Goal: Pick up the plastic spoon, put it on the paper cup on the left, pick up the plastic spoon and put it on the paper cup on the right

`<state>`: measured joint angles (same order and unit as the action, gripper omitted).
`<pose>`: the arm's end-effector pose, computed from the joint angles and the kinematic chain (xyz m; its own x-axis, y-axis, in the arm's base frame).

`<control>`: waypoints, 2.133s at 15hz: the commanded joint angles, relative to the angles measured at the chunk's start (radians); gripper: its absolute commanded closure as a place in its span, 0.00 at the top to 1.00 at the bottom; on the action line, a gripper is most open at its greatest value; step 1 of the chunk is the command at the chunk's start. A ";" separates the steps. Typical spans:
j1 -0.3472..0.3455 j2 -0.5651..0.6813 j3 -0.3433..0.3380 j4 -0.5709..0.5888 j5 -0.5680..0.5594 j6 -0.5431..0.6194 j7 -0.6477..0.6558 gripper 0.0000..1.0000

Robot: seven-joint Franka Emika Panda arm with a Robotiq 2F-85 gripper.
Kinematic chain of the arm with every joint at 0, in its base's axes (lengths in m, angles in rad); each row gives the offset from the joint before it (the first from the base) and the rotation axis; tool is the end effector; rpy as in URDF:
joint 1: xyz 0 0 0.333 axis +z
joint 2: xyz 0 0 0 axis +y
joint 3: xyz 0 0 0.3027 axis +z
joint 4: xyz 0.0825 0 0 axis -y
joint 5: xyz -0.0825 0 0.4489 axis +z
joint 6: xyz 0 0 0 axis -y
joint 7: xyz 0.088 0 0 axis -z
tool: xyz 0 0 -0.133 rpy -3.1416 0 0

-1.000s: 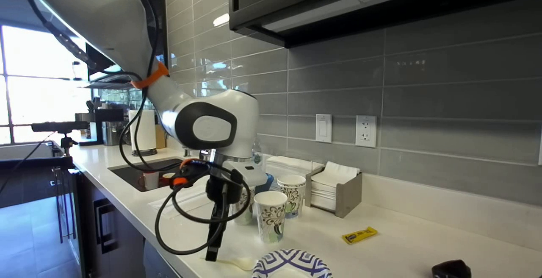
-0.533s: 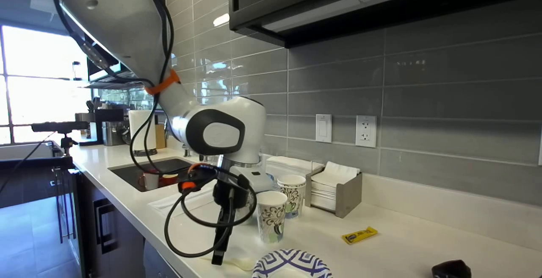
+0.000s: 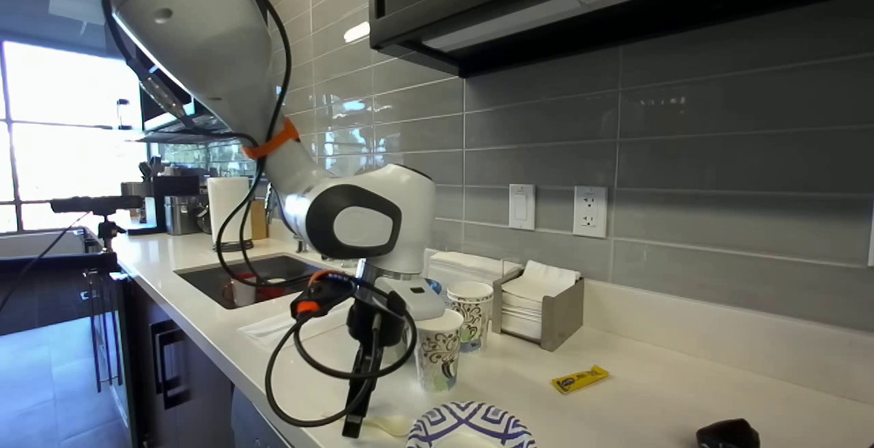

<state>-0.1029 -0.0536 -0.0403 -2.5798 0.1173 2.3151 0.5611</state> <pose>0.4471 -0.0596 0.1724 0.6810 -0.6994 -0.2170 -0.7070 -0.7051 0.0540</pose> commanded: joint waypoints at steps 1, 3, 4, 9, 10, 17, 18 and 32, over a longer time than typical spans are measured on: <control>0.003 0.018 -0.011 0.012 -0.004 0.014 0.019 0.38; 0.003 0.018 -0.011 0.013 -0.008 0.015 0.022 0.24; 0.003 0.019 -0.012 0.015 -0.008 0.016 0.022 0.18; 0.002 0.013 -0.013 0.011 -0.008 0.015 0.024 0.03; 0.002 0.006 -0.013 0.008 -0.011 0.011 0.028 0.03; -0.007 -0.151 -0.007 -0.047 -0.094 -0.075 0.064 0.03; -0.008 -0.178 -0.002 -0.047 -0.113 -0.105 0.062 0.03; 0.002 -0.314 0.064 0.091 -0.244 -0.417 -0.121 0.13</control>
<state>-0.0969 -0.3682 0.0196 -2.4897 -0.1280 1.8995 0.4410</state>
